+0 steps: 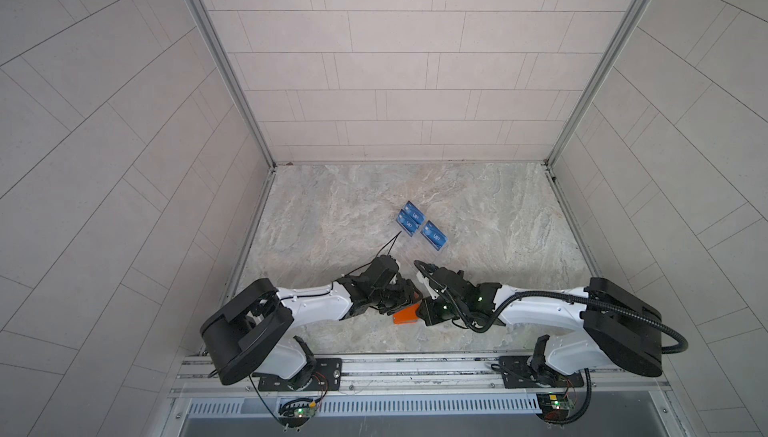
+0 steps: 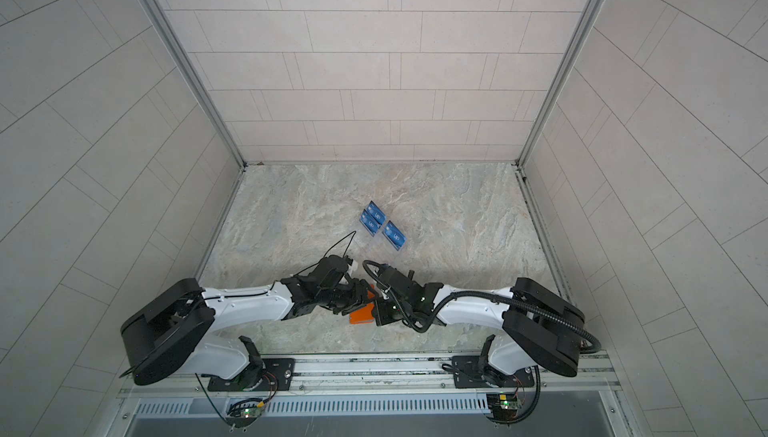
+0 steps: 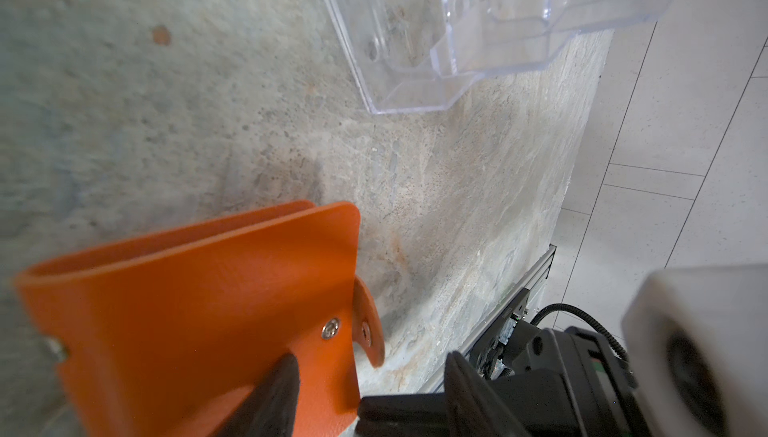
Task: Put the credit cards into the card holder
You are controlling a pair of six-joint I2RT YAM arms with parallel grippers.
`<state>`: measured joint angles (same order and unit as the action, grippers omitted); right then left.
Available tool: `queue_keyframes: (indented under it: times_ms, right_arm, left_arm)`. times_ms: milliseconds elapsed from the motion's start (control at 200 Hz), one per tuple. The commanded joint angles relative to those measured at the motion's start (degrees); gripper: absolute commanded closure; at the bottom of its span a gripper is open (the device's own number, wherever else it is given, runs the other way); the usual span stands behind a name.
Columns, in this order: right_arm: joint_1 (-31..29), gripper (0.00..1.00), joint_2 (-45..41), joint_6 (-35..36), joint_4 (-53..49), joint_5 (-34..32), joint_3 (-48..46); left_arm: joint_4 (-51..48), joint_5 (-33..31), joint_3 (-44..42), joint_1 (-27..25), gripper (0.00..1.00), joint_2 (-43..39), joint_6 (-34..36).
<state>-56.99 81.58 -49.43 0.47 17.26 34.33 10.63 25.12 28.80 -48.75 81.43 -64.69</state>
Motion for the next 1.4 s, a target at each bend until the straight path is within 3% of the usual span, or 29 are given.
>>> queue_keyframes:
  times_ms: [0, 170, 335, 656, 796, 1011, 1287, 1397]
  right_arm:
    - [-0.3, 0.89, 2.2, 0.5, 0.2, -3.0, 3.0]
    - [-0.4, 0.92, 7.2, 0.7, -0.4, -1.4, 5.1]
    - [-0.8, 0.93, 6.9, -0.1, -2.4, -1.7, 4.4]
    - [-1.9, 0.93, 5.7, -1.5, -5.6, -1.4, 4.0]
    - [-1.9, 0.93, 5.3, -2.1, -6.3, -0.7, 4.2]
    - [-1.9, 0.93, 6.8, -3.3, -6.3, 0.7, 4.5]
    - [-1.9, 0.93, 6.1, -3.4, -8.2, 0.8, 6.0]
    - [-1.6, 0.91, 3.7, -2.8, -12.5, -0.9, 8.0]
  left_arm:
    - [-2.7, -0.1, -1.2, 0.3, 0.4, -0.2, 0.8]
    - [-3.2, 0.4, -1.0, 0.3, 0.4, -0.6, 1.2]
    - [-5.7, -0.5, -1.1, 1.4, 0.39, -4.7, 1.5]
    - [-23.1, -7.9, 1.6, 6.2, 0.41, -15.2, 8.5]
    - [-30.0, -10.6, 4.5, 6.2, 0.49, -13.0, 12.2]
    - [-29.8, -9.2, 7.2, 3.2, 0.55, -6.8, 15.4]
    - [-31.8, -12.8, 9.5, -0.5, 0.59, -2.2, 15.9]
    - [-32.0, -13.9, 8.7, -0.7, 0.72, -1.8, 15.9]
